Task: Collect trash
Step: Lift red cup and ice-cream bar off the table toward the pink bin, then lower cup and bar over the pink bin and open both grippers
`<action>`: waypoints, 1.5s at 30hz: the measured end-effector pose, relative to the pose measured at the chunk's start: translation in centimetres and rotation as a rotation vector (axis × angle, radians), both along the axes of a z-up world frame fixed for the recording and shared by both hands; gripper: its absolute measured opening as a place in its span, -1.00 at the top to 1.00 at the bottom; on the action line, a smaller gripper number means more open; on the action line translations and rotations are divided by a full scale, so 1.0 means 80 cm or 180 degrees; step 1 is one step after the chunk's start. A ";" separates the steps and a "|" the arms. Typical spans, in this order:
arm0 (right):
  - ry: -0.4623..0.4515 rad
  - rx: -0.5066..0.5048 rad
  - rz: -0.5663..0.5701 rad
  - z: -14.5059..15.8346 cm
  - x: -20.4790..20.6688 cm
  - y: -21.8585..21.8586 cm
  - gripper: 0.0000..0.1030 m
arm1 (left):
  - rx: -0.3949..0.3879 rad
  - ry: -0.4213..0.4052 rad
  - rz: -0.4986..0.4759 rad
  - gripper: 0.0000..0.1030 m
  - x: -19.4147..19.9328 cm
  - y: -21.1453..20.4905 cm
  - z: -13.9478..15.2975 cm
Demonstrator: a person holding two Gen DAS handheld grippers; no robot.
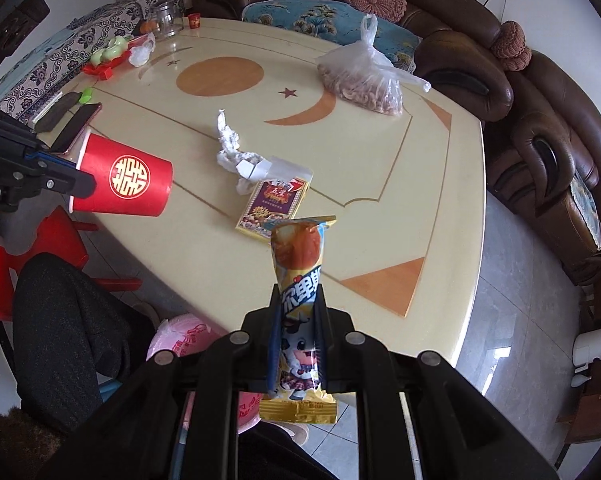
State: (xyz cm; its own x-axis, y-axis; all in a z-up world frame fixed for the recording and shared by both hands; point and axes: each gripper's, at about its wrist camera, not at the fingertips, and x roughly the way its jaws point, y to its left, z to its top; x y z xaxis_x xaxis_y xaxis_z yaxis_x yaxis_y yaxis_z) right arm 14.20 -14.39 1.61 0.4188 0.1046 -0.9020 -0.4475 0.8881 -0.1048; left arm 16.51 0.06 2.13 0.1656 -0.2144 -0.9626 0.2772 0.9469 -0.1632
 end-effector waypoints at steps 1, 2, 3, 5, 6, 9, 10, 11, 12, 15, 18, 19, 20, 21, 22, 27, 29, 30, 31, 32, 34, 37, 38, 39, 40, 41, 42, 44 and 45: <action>0.0000 0.0013 -0.0002 0.001 -0.007 0.002 0.72 | 0.0004 0.0005 -0.0027 0.90 -0.009 0.000 -0.003; 0.0007 0.0017 0.0007 0.001 -0.015 0.004 0.72 | 0.0007 0.0007 -0.0049 0.90 -0.016 -0.001 -0.005; -0.0001 0.0014 0.0019 0.001 -0.023 0.006 0.72 | 0.0018 0.0011 -0.0066 0.90 -0.024 -0.001 -0.008; -0.0007 0.0018 0.0036 -0.001 -0.039 0.011 0.72 | 0.0028 0.0021 -0.0111 0.90 -0.039 -0.003 -0.015; 0.0004 0.0038 0.0042 -0.003 -0.046 0.013 0.72 | 0.0038 0.0026 -0.0132 0.90 -0.046 -0.004 -0.019; 0.0027 0.0036 0.0075 -0.011 -0.067 0.020 0.72 | 0.0055 0.0039 -0.0211 0.90 -0.066 -0.008 -0.030; 0.0037 0.0036 0.0081 -0.015 -0.074 0.021 0.72 | 0.0072 0.0037 -0.0239 0.90 -0.072 -0.010 -0.034; 0.0061 0.0052 0.0089 -0.018 -0.080 0.023 0.72 | 0.0079 0.0047 -0.0275 0.90 -0.078 -0.013 -0.040; 0.0083 0.0061 0.0101 -0.021 -0.087 0.024 0.72 | 0.0073 0.0070 -0.0299 0.90 -0.083 -0.015 -0.046; 0.0106 0.0063 0.0129 -0.032 -0.104 0.028 0.72 | 0.0061 0.0131 -0.0358 0.90 -0.097 -0.022 -0.064; 0.0176 0.0145 0.0134 -0.044 -0.117 0.029 0.72 | 0.0046 0.0166 -0.0392 0.90 -0.109 -0.027 -0.082; 0.0209 0.0178 0.0127 -0.049 -0.119 0.029 0.72 | 0.0027 0.0195 -0.0399 0.90 -0.111 -0.028 -0.089; 0.0238 0.0203 0.0121 -0.054 -0.123 0.029 0.72 | 0.0015 0.0222 -0.0414 0.90 -0.115 -0.029 -0.095; 0.0261 0.0215 0.0119 -0.060 -0.126 0.029 0.72 | 0.0018 0.0242 -0.0435 0.90 -0.119 -0.031 -0.103; 0.0280 0.0220 0.0118 -0.065 -0.129 0.029 0.72 | 0.0033 0.0254 -0.0454 0.90 -0.122 -0.034 -0.111; 0.0416 0.0281 0.0089 -0.097 -0.139 0.029 0.72 | 0.0036 0.0403 -0.0520 0.90 -0.132 -0.043 -0.151; 0.0446 0.0290 0.0067 -0.111 -0.141 0.028 0.72 | 0.0067 0.0433 -0.0550 0.90 -0.135 -0.047 -0.166; 0.0458 0.0284 0.0067 -0.117 -0.143 0.028 0.72 | 0.0065 0.0454 -0.0573 0.90 -0.137 -0.049 -0.173; 0.0464 0.0279 0.0055 -0.123 -0.144 0.028 0.72 | 0.0059 0.0477 -0.0595 0.90 -0.139 -0.051 -0.181; 0.0481 0.0278 0.0050 -0.130 -0.145 0.028 0.72 | 0.0060 0.0483 -0.0621 0.90 -0.141 -0.054 -0.188; 0.0529 0.0297 0.0022 -0.146 -0.147 0.027 0.72 | 0.0056 0.0501 -0.0653 0.90 -0.145 -0.058 -0.204; 0.0629 0.0354 -0.0058 -0.175 -0.150 0.024 0.72 | -0.0011 0.0641 -0.0666 0.90 -0.148 -0.062 -0.235; 0.0658 0.0370 -0.0086 -0.185 -0.151 0.022 0.72 | -0.0040 0.0707 -0.0666 0.90 -0.150 -0.063 -0.247; 0.0681 0.0377 -0.0116 -0.195 -0.152 0.021 0.72 | -0.0073 0.0764 -0.0661 0.90 -0.152 -0.064 -0.258; 0.0689 0.0375 -0.0148 -0.204 -0.153 0.019 0.72 | -0.0109 0.0821 -0.0650 0.90 -0.153 -0.064 -0.270; 0.0703 0.0383 -0.0176 -0.212 -0.154 0.018 0.72 | -0.0133 0.0862 -0.0649 0.90 -0.154 -0.064 -0.279; 0.0718 0.0398 -0.0210 -0.220 -0.154 0.016 0.72 | -0.0154 0.0896 -0.0642 0.90 -0.154 -0.064 -0.289; 0.0716 0.0424 -0.0283 -0.235 -0.154 0.013 0.72 | -0.0219 0.0983 -0.0632 0.90 -0.155 -0.063 -0.308; 0.0731 0.0444 -0.0323 -0.243 -0.153 0.011 0.72 | -0.0271 0.1048 -0.0606 0.90 -0.154 -0.062 -0.318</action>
State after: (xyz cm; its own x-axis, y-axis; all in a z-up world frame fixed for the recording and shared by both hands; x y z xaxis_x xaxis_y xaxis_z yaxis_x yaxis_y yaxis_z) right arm 1.95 -13.50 -17.81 0.2198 0.2024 -0.9543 -0.3536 0.9283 0.1154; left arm 4.18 -4.93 -23.33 -0.1996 -0.2930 -0.9351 0.3664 0.8627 -0.3485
